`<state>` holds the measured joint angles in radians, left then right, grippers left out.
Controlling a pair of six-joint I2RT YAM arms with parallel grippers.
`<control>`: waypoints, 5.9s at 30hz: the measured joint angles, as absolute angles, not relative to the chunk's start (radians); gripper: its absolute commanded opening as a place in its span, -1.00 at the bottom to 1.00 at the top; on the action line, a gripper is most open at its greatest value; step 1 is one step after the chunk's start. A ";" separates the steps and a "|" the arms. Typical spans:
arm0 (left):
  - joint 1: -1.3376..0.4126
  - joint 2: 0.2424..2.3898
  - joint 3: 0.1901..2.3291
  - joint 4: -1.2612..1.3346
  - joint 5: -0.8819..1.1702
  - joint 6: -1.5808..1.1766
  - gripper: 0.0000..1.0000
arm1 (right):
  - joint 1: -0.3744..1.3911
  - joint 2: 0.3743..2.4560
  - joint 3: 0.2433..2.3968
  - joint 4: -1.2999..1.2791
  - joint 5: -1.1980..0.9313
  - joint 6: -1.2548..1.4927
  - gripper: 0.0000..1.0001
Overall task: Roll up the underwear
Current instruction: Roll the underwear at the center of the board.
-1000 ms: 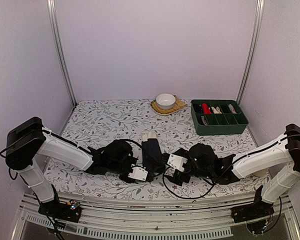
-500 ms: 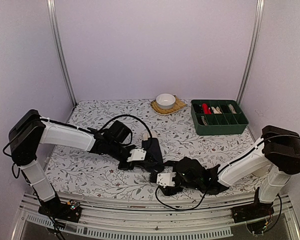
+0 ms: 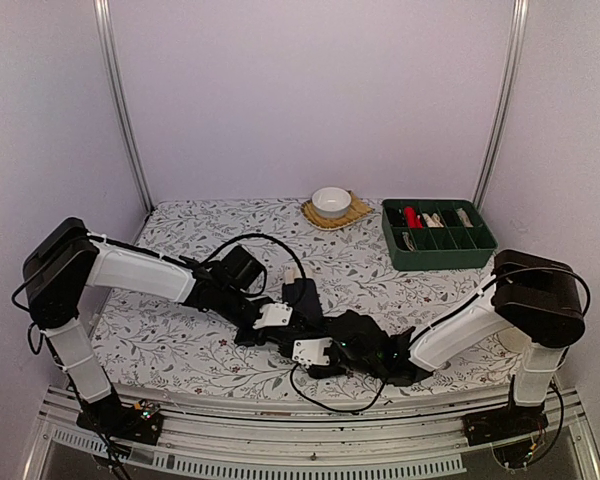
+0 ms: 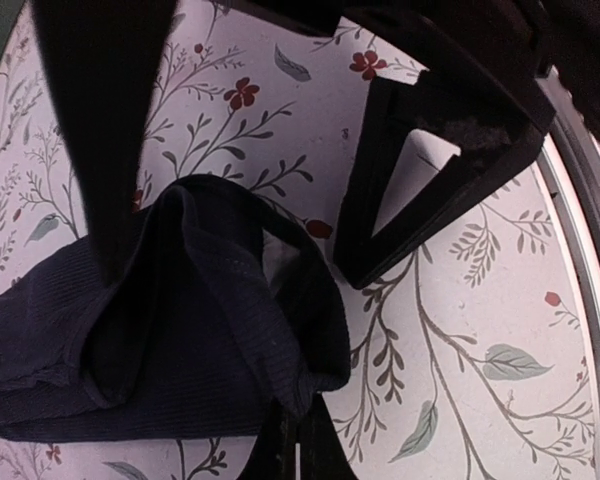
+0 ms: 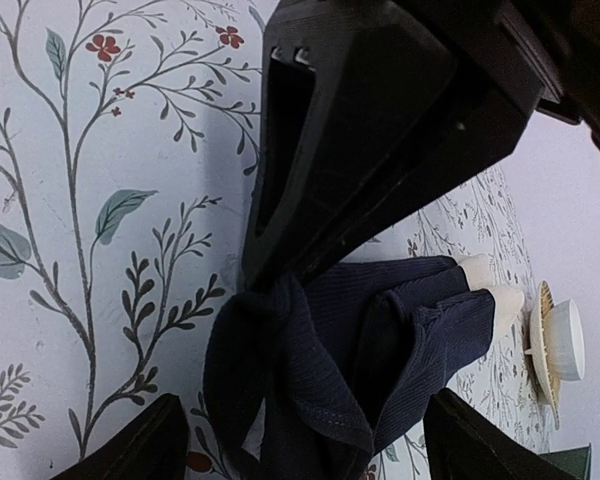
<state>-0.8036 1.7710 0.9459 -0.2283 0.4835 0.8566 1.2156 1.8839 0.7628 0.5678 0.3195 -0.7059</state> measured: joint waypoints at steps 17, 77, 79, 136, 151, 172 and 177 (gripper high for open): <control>-0.804 1.771 0.945 -0.223 0.480 0.849 -0.38 | 1.216 1.932 0.812 0.483 0.326 -0.673 -0.91; -0.895 1.824 0.118 1.336 0.159 1.689 0.10 | 0.933 2.287 1.684 -0.711 -0.691 -0.235 -0.88; -0.900 1.882 0.118 1.421 0.147 1.720 0.10 | 0.933 2.298 1.694 -0.716 -0.692 -0.235 -0.88; -0.948 1.655 0.385 0.685 0.117 1.478 -1.00 | 0.936 2.107 1.535 -0.639 -0.595 -0.250 0.04; -0.861 1.622 0.585 0.222 0.344 1.200 -1.00 | 1.069 1.755 1.141 -0.356 -0.160 -0.266 0.17; -0.791 1.788 0.702 0.211 0.623 0.884 -1.00 | 1.206 1.660 0.778 0.107 0.239 -0.567 0.14; -0.768 1.849 0.768 0.183 0.705 0.839 -1.00 | 1.251 1.663 0.740 0.229 0.291 -0.630 0.09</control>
<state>-0.7677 1.8492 0.7685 0.1833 0.7048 0.8387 1.2507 1.6630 0.7399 0.2287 0.2909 -0.6296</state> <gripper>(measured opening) 0.024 0.569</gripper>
